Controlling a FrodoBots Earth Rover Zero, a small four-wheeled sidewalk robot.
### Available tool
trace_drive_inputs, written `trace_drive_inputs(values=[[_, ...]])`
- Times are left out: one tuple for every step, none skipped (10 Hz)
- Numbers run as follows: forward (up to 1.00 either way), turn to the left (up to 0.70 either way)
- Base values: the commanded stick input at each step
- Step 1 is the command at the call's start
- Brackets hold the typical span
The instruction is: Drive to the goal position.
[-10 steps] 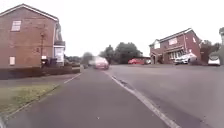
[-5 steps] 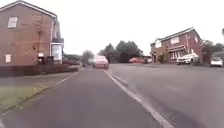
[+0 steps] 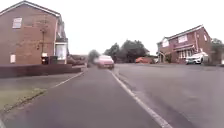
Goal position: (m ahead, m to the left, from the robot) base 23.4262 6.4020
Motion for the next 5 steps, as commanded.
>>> trace_drive_inputs(values=[[1.0,0.0],[1.0,0.0],[1.0,0.0],[1.0,0.0],[1.0,0.0]])
